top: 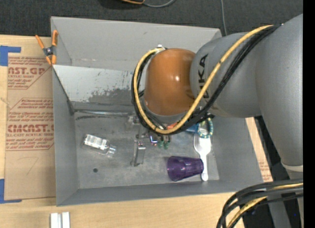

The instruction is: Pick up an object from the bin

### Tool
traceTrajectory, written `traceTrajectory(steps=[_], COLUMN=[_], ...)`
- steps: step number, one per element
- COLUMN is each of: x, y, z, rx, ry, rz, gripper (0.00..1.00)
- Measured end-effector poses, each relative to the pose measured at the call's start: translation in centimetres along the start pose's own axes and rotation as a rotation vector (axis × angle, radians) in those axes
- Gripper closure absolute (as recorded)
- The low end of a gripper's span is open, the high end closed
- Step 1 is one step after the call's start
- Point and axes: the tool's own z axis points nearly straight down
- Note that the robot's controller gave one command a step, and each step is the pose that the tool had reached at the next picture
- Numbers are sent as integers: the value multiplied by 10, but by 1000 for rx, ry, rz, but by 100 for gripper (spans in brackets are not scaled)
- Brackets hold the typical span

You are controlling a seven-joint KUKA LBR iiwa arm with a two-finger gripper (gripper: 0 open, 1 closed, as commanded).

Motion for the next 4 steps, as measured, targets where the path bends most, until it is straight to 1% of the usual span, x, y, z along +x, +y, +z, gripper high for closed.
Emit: traceTrajectory(steps=[1, 2, 3, 4], x=[-2, -21, -32, -20], y=[-1, 65, 65, 65], z=[-5, 89, 26, 89], rx=[-1, 1, -3, 3], ry=[-8, 0, -13, 4], rz=[2, 429, 50, 426], gripper=[0, 0, 0, 0])
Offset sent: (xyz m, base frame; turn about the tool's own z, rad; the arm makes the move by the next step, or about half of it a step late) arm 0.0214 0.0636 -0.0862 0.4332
